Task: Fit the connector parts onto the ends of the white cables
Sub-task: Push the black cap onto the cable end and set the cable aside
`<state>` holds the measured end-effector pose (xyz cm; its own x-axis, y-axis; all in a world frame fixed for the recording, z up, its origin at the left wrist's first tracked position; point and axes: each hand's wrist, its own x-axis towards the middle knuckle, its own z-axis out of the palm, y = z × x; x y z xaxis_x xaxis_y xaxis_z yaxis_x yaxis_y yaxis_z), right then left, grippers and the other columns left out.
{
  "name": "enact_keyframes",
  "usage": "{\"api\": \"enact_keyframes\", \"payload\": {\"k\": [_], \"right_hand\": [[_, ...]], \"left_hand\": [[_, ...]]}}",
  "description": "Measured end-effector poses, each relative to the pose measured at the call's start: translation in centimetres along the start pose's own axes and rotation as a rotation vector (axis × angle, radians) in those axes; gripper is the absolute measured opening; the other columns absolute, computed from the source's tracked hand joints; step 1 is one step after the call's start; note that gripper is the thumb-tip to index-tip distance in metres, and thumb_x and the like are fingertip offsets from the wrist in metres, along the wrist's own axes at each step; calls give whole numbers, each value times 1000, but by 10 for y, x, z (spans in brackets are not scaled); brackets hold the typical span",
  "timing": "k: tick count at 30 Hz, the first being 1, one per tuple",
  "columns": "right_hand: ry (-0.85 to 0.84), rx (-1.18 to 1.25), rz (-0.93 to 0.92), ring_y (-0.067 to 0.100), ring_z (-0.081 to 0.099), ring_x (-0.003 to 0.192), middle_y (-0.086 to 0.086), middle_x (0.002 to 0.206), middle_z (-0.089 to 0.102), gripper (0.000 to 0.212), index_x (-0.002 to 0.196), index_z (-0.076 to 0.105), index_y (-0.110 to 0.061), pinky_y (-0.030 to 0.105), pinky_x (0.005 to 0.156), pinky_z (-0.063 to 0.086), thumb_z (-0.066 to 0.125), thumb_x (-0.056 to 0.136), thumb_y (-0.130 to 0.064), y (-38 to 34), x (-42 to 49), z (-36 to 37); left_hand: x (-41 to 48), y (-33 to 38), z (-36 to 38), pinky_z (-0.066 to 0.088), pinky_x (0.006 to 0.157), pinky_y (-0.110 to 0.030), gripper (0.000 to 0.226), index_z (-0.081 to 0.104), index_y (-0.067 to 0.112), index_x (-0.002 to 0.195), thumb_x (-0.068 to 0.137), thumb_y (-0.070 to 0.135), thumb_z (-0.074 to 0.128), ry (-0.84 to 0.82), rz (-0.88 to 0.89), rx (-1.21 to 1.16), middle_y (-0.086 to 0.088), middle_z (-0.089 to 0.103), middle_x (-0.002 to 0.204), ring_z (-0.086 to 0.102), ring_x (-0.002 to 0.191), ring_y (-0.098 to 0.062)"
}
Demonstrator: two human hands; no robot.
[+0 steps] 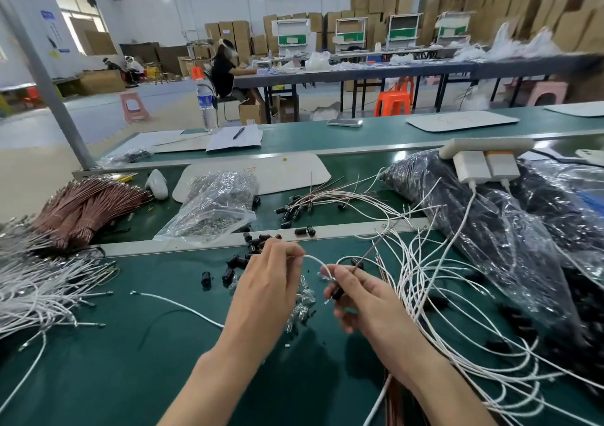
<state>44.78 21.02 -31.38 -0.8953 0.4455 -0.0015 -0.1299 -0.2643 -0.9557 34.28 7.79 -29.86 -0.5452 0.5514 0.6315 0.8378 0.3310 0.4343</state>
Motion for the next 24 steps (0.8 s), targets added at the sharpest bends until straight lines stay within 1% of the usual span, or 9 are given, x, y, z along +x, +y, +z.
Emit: {"api": "enact_keyframes", "payload": {"k": [2, 5, 8, 11, 14, 16, 18, 21, 24], "right_hand": [[-37, -18, 12, 12, 56, 58, 3, 81, 69, 30, 95, 78, -20, 23, 45, 40, 68, 83, -46, 0, -1, 1], [-69, -31, 23, 12, 56, 58, 5, 82, 70, 28, 85, 78, -21, 23, 44, 40, 73, 77, -48, 0, -3, 3], [-90, -57, 26, 13, 57, 59, 5, 83, 70, 25, 79, 76, -23, 24, 42, 40, 72, 78, -48, 0, -3, 3], [-118, -82, 40, 12, 56, 58, 5, 83, 69, 26, 75, 73, -23, 24, 42, 40, 69, 81, -48, -1, -3, 4], [-124, -77, 54, 11, 55, 58, 5, 82, 69, 27, 74, 72, -21, 23, 41, 39, 69, 81, -47, 0, -3, 6], [-92, -57, 44, 11, 55, 58, 6, 82, 69, 27, 75, 73, -19, 22, 40, 39, 71, 78, -45, 2, -1, 5], [-41, -29, 28, 10, 56, 58, 7, 83, 70, 29, 78, 73, -15, 22, 40, 40, 74, 76, -43, 3, 1, 3], [30, -21, 14, 10, 57, 59, 8, 83, 71, 23, 79, 75, -15, 21, 41, 41, 74, 77, -37, 3, 3, -1], [66, -111, -30, 10, 60, 61, 6, 83, 73, 22, 85, 75, -14, 21, 46, 47, 70, 82, -35, 4, 3, -1]], "left_hand": [[-5, -2, 1, 50, 73, -37, 20, 57, 13, 107, 101, 28, 45, 34, -1, -15, 6, 57, 101, 59, 82, -18], [-7, -6, 0, 49, 76, -29, 13, 59, 15, 111, 103, 21, 51, 96, -10, -105, 10, 55, 103, 60, 86, -11], [-10, -10, -2, 48, 75, -25, 24, 65, 18, 116, 105, 32, 49, 96, -4, -113, 15, 54, 104, 60, 86, -7], [-14, -11, -7, 48, 71, -25, 23, 66, 21, 106, 102, 38, 50, 94, -18, -158, 17, 54, 99, 61, 82, -7], [-16, -10, -11, 48, 70, -22, 22, 64, 21, 103, 101, 38, 50, 96, -6, -156, 18, 53, 97, 60, 82, -5], [-16, -9, -13, 48, 70, -23, 25, 64, 20, 104, 102, 39, 49, 69, 8, -142, 17, 54, 98, 61, 82, -6], [-17, -9, -14, 51, 71, -28, 27, 65, 20, 106, 103, 40, 47, 12, 18, -131, 15, 55, 99, 62, 82, -8], [-17, -12, -15, 53, 70, -33, 30, 65, 22, 105, 101, 43, 45, -103, 11, -104, 16, 55, 99, 61, 81, -7], [-19, -15, -15, 53, 73, -30, 20, 65, 27, 104, 99, 40, 50, -194, -47, -82, 19, 54, 99, 61, 83, -4]]}}
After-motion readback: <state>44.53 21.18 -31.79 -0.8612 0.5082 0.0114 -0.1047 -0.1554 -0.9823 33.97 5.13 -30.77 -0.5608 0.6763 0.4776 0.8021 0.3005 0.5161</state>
